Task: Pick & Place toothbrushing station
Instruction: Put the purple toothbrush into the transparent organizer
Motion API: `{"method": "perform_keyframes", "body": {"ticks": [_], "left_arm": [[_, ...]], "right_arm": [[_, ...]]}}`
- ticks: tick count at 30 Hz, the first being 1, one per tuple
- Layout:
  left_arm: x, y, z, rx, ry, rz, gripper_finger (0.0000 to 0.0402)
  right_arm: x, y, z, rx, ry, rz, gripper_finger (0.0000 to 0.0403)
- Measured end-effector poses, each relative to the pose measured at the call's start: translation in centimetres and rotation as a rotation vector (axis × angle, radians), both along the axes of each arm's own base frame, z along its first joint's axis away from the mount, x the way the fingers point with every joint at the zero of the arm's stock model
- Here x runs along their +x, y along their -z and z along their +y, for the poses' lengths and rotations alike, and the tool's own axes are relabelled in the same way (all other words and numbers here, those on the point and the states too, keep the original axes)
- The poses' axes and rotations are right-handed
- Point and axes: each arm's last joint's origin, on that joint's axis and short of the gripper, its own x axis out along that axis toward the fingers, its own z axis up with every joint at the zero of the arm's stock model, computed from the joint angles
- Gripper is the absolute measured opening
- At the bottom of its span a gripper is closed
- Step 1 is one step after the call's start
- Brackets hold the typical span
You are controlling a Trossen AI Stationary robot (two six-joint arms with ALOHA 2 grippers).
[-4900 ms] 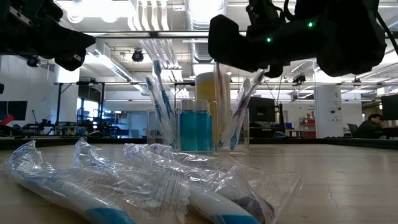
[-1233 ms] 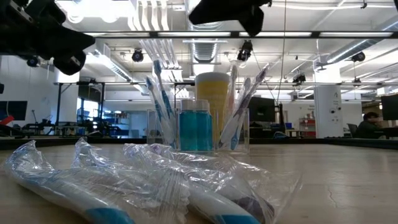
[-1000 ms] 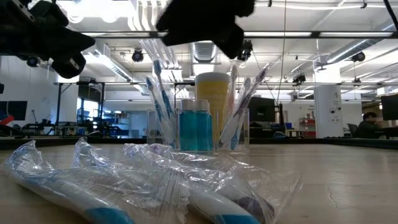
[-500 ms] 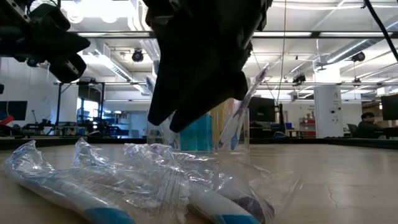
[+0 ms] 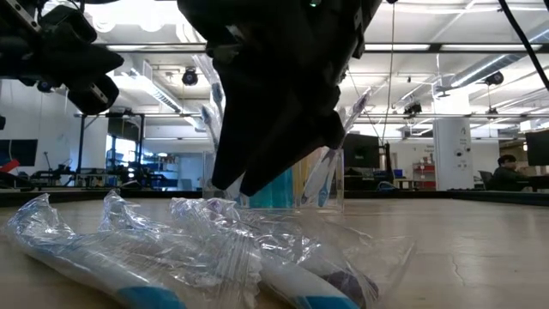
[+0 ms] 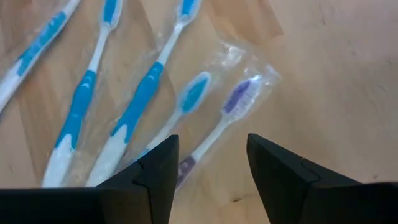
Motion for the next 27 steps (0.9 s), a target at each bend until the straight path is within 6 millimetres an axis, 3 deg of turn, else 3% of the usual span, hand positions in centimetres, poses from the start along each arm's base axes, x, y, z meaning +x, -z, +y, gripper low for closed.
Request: {"method": "perform_keyframes", "body": {"ticks": [12, 18, 22, 27], "left_arm": [[0.0, 0.0, 0.0, 0.009, -0.001, 0.000, 0.0016], [0.0, 0.0, 0.0, 0.009, -0.001, 0.000, 0.0016], [0.0, 0.0, 0.0, 0.016, -0.001, 0.000, 0.0016], [0.0, 0.0, 0.0, 0.037, 0.002, -0.003, 0.0016]], "right_arm": [[0.3, 2.6, 0.2, 0.015, -0.012, 0.042, 0.0178], [0.4, 2.6, 0.1, 0.006, -0.011, 0.042, 0.0166], [0.3, 2.5, 0.1, -0.014, -0.037, 0.047, 0.0133], [0.3, 2.5, -0.1, -0.084, -0.056, 0.044, 0.0061]]}}
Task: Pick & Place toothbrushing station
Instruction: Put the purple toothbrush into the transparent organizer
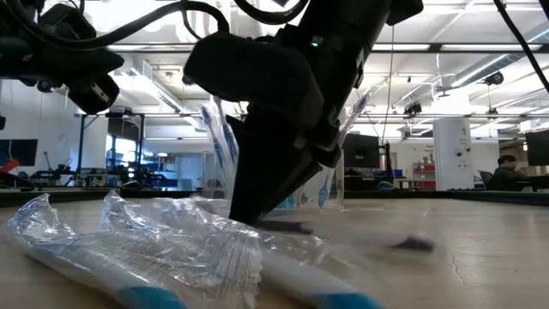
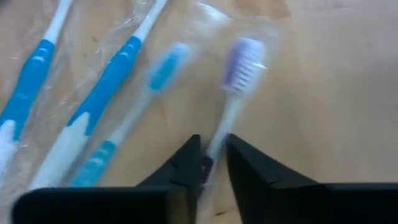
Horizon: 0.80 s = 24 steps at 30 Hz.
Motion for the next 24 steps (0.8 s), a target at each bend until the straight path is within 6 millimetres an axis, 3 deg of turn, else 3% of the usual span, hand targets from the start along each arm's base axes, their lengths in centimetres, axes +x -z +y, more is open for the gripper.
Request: {"method": "perform_keyframes", "body": {"ticks": [3, 8, 14, 19, 24], "left_arm": [[0.0, 0.0, 0.0, 0.002, 0.000, 0.000, 0.0016], [0.0, 0.0, 0.0, 0.020, 0.002, -0.003, 0.0016], [0.0, 0.0, 0.0, 0.043, 0.004, -0.007, 0.0016], [0.0, -0.3, 0.0, 0.054, 0.011, -0.035, 0.0016], [0.3, -0.9, -0.4, -0.016, 0.072, -0.182, 0.0016]], "right_arm": [[-0.1, -0.3, -0.1, -0.030, -0.001, -0.003, 0.0020], [-0.3, -2.0, -0.2, -0.040, -0.019, -0.038, 0.0010], [-1.4, -6.0, 0.6, -0.120, -0.029, -0.147, 0.0008], [-2.4, -10.5, 1.4, -0.272, -0.074, -0.322, 0.0008], [-2.8, -14.0, 1.1, -0.322, -0.166, -0.461, 0.0008]]}}
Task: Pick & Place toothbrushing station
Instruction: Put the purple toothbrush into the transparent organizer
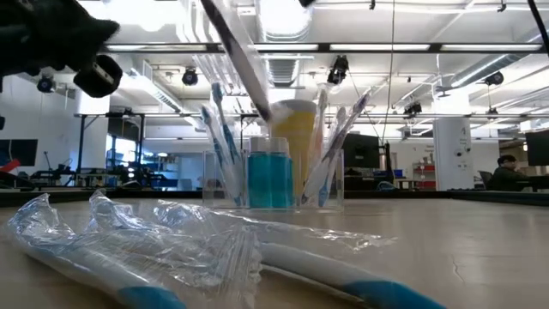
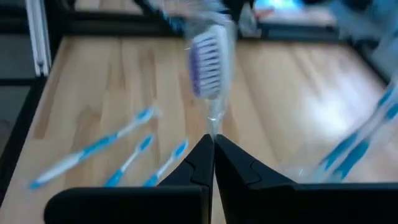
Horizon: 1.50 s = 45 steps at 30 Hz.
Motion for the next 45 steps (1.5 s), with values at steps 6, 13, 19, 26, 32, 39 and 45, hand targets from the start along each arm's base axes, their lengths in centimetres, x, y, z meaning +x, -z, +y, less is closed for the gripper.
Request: {"method": "perform_keyframes", "body": {"ticks": [6, 13, 19, 26, 32, 39, 45], "left_arm": [[0.5, 1.4, -1.0, 0.049, 0.110, -0.041, 0.0029], [1.4, 0.8, -2.1, 0.102, 0.177, -0.034, 0.0103], [2.5, -0.2, -2.5, 0.120, 0.109, -0.025, 0.0185], [4.4, -1.0, -2.9, 0.136, 0.054, 0.044, 0.0227], [6.8, -1.4, -3.4, 0.177, 0.024, 0.098, 0.0230], [9.0, -2.5, -4.1, 0.208, 0.060, 0.083, 0.0230], [10.7, -3.2, -4.6, 0.226, 0.067, 0.097, 0.0230]], "right_arm": [[0.3, -0.9, -1.3, -0.033, -0.085, -0.235, 0.0008], [0.6, 2.0, -4.2, 0.026, -0.101, -0.404, 0.0008], [-0.1, 3.4, -5.4, 0.063, -0.080, -0.513, 0.0008], [-0.2, 3.9, -5.6, 0.056, -0.070, -0.516, 0.0008], [0.2, 3.4, -5.7, 0.034, -0.070, -0.535, 0.0008], [0.2, 3.5, -5.9, 0.009, -0.019, -0.530, 0.0008], [0.3, 3.6, -5.9, 0.014, -0.017, -0.532, 0.0008]]}}
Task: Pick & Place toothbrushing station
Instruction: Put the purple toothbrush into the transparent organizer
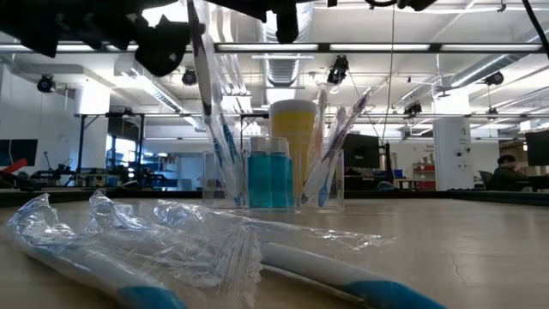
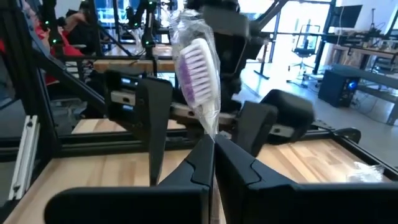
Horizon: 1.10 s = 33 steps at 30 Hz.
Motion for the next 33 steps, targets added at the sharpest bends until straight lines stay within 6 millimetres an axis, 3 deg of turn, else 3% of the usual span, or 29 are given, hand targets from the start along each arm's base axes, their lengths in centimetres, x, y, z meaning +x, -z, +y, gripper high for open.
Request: {"method": "perform_keyframes", "body": {"ticks": [9, 19, 24, 33], "left_arm": [[1.9, -0.2, -0.3, 0.045, -0.055, 0.016, 0.0230], [1.6, -0.8, -0.2, 0.060, -0.053, -0.021, 0.0222], [1.5, -0.8, -0.3, 0.052, -0.049, -0.019, 0.0173], [1.5, -0.6, -0.3, 0.062, -0.045, -0.012, 0.0034]], "right_arm": [[0.0, 0.0, 0.0, -0.005, -0.001, 0.003, 0.0008], [0.0, 0.1, 0.1, -0.008, -0.003, 0.006, 0.0008], [-0.1, 0.1, 0.3, -0.008, -0.007, 0.006, 0.0008], [-0.1, 0.1, 0.2, -0.010, 0.016, 0.005, 0.0008]]}}
